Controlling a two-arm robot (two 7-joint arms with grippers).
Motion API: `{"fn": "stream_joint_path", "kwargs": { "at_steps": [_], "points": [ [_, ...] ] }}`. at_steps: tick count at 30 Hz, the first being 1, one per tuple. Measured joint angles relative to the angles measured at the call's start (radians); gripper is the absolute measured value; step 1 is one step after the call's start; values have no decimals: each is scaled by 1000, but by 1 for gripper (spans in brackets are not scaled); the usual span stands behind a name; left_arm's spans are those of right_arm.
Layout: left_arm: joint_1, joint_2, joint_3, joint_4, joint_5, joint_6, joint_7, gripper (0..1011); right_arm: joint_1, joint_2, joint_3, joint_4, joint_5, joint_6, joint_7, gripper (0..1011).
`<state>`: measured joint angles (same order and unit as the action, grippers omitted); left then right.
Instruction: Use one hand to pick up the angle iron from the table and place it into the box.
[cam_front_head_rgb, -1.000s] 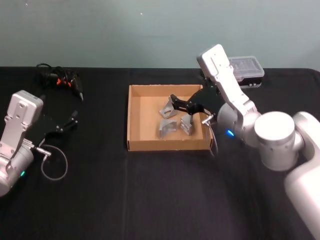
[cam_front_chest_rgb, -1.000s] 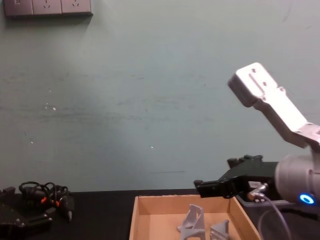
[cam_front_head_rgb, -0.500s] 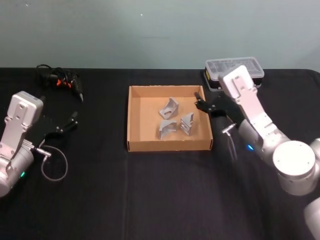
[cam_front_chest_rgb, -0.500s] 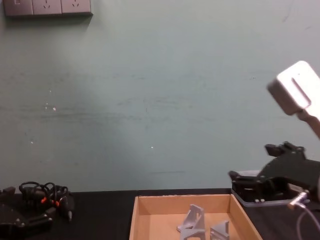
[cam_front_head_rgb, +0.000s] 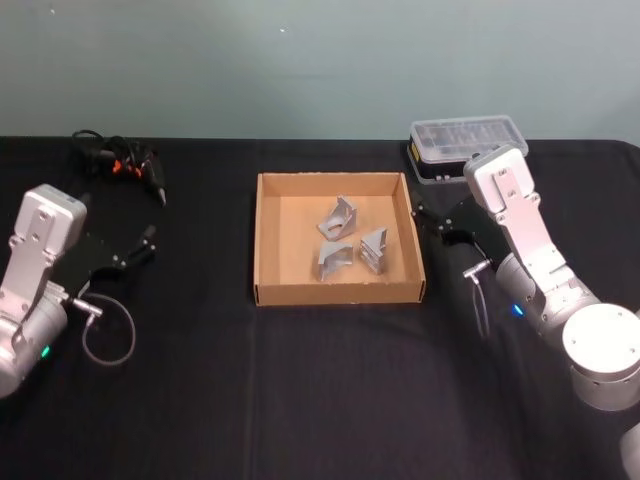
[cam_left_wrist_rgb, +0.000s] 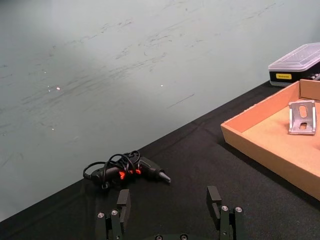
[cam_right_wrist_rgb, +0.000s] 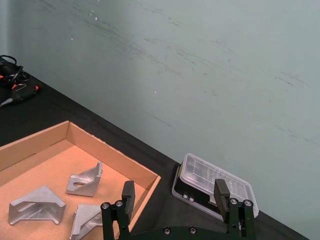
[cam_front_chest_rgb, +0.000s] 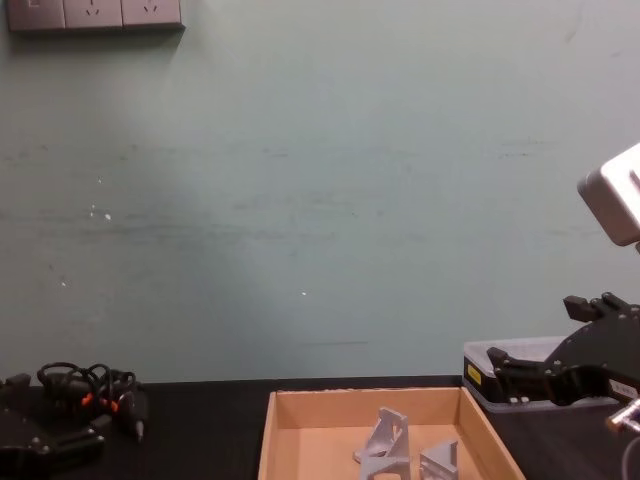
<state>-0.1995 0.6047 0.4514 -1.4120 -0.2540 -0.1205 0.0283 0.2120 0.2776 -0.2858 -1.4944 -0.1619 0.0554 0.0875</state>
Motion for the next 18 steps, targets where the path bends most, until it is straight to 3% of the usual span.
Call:
{"fn": "stream_joint_path", "kwargs": {
  "at_steps": [18],
  "points": [
    [0,0,0,0,0,0,0,1000,4,1,-5,-2,0,7,2,1004]
  ]
}}
